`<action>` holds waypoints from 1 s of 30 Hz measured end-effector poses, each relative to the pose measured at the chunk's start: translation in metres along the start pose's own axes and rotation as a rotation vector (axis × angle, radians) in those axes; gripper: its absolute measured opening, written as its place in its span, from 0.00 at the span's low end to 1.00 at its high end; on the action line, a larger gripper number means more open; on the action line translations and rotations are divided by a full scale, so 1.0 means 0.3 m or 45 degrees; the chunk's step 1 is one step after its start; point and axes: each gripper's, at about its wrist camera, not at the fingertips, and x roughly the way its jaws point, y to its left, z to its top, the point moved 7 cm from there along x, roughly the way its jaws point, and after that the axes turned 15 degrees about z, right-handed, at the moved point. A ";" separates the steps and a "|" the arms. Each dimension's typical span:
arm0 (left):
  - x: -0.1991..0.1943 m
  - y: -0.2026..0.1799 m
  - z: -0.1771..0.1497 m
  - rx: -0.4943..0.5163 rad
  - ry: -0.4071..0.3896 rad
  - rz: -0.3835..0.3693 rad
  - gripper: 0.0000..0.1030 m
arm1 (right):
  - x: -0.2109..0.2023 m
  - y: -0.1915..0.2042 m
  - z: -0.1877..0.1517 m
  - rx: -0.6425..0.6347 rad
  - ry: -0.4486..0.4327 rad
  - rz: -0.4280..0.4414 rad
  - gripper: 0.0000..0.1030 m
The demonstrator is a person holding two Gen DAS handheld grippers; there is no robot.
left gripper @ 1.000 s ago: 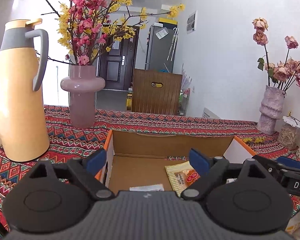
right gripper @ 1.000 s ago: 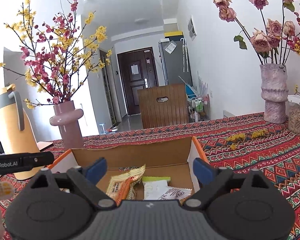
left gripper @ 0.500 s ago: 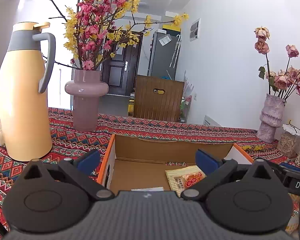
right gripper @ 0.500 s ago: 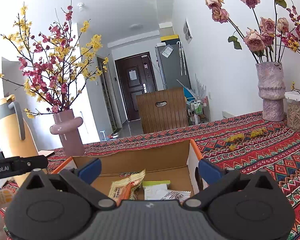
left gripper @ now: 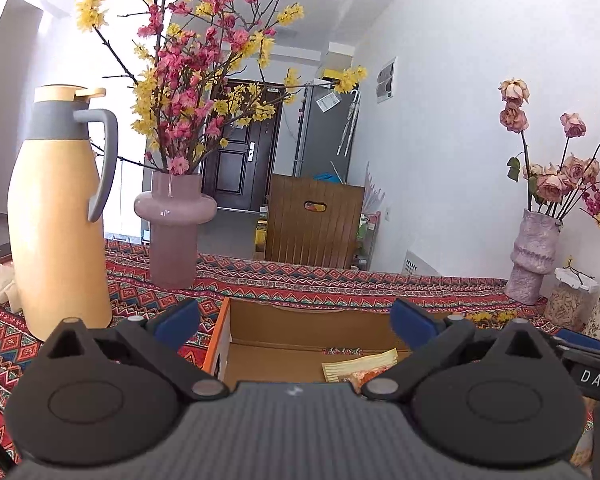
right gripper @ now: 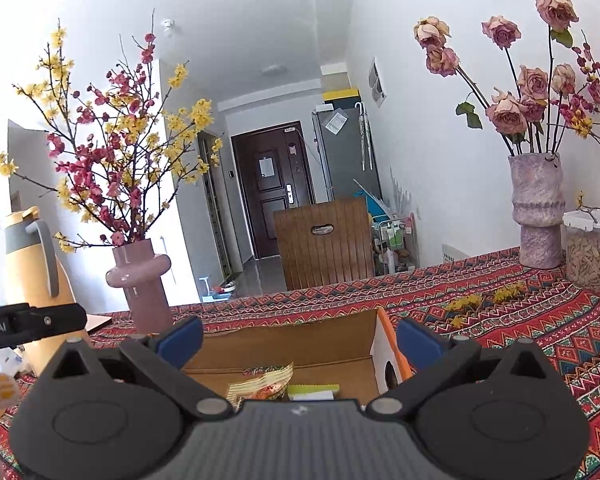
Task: Organize snacks
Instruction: 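Move both open tools out of the box back to the snack pile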
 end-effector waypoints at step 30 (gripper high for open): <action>-0.291 0.198 -0.163 0.010 0.069 0.054 1.00 | -0.318 0.072 -0.110 0.055 0.089 0.014 1.00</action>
